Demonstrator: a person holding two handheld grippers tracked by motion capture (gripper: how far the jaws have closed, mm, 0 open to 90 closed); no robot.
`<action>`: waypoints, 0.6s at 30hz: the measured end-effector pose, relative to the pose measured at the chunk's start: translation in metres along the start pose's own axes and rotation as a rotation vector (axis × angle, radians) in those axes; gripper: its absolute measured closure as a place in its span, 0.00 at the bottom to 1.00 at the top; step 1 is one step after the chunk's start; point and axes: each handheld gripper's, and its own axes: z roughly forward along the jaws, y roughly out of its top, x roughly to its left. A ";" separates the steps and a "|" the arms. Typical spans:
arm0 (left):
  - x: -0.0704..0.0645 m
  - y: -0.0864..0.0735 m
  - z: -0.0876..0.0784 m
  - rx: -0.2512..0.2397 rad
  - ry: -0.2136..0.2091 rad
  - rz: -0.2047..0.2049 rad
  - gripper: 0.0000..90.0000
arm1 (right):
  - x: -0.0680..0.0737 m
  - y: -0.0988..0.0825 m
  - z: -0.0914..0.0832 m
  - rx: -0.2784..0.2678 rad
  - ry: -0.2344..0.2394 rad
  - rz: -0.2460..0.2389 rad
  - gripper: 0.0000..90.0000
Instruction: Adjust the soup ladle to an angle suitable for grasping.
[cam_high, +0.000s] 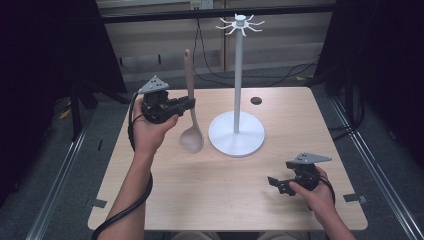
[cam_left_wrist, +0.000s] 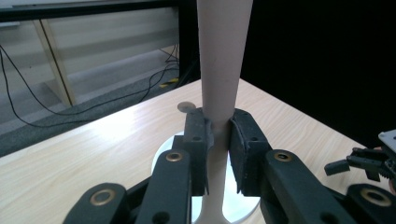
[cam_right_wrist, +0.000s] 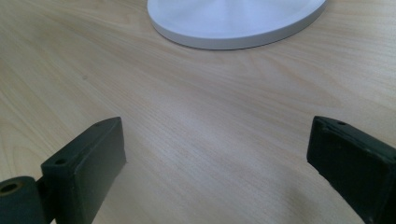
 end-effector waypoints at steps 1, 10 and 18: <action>0.000 0.001 0.001 -0.003 -0.003 -0.001 0.87 | 0.000 0.000 0.000 -0.002 0.000 -0.001 0.05; -0.006 0.007 0.008 -0.021 0.005 0.004 0.87 | 0.000 0.000 0.000 -0.001 0.002 0.001 0.05; -0.014 0.015 0.012 -0.051 0.007 0.020 0.87 | 0.001 0.001 0.000 -0.001 0.005 0.000 0.05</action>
